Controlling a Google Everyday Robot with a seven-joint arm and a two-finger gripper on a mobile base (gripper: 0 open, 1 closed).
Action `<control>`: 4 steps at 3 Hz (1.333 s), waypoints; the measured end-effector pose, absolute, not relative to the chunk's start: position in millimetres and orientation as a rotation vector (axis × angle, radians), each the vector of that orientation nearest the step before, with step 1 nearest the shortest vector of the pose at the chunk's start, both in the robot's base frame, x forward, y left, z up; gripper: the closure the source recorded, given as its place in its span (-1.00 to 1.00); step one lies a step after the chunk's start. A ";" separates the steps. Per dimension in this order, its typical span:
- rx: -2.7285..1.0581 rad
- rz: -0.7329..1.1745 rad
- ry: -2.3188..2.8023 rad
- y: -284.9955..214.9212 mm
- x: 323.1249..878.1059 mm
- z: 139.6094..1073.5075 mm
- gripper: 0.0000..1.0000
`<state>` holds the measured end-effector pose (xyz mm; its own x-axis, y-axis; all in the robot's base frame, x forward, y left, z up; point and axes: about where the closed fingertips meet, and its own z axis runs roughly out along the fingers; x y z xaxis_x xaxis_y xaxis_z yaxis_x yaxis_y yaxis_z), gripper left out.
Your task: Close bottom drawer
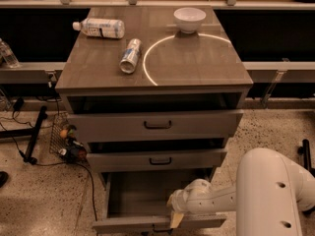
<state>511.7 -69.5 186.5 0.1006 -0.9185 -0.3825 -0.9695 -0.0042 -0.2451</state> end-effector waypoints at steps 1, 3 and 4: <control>-1.947 0.155 1.842 -69.5 511.7 187.2 -0.77; -1.996 0.103 1.896 -86.1 506.0 186.0 -1.00; -2.018 0.049 1.936 -99.1 502.0 188.9 -1.00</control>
Offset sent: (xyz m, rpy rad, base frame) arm -0.0094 -0.0100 -0.0091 -0.0878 0.0188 0.0064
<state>502.0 -99.1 188.9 0.0695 -0.9634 -0.2590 -0.9753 -0.0110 -0.2205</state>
